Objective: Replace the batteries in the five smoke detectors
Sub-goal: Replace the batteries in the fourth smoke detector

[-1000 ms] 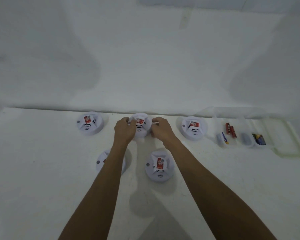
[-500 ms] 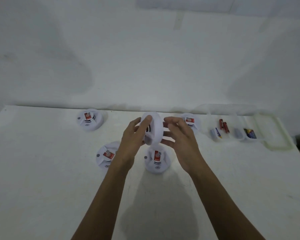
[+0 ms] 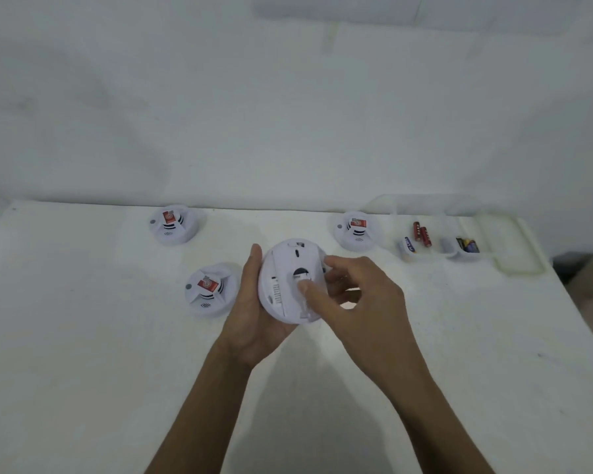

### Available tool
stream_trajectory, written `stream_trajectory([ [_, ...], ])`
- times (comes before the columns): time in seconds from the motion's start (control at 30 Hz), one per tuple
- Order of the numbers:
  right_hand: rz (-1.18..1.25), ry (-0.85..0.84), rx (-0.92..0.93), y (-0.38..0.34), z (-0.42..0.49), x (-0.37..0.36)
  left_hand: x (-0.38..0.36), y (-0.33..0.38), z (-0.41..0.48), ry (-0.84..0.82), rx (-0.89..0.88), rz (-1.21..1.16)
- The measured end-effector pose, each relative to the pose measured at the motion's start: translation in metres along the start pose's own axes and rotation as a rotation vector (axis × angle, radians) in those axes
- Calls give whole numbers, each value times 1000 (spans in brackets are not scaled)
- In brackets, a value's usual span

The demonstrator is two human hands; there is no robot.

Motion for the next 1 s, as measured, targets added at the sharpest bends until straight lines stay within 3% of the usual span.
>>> stream_trajectory([
  [0.3, -343, -125, -87, -20, -16, -1, 5, -17, -2, -30, 18, -25],
  [0.43, -378, -71, -54, -19, -18, -3, 6, -19, 1, -9, -17, 14],
  [0.67, -339, -19, 17, -17, -15, -8, 11, -20, 4, -44, -39, 48],
  [0.8, -327, -83, 20, -16, -11, -6, 12, -19, 3, -108, -44, -4],
  [1.0, -92, -125, 28, -14, -5, 1, 19, -17, 7, -58, -17, -26],
])
Point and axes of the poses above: each hand's wrist, its own z-axis towards the middle knuckle, its own x-axis out of the back of the hand, y = z × x, the point moved 1 cm from there along z, towards the middle knuckle, and after that the axes turned 13 degrees about -z, right-handed, at the moved point
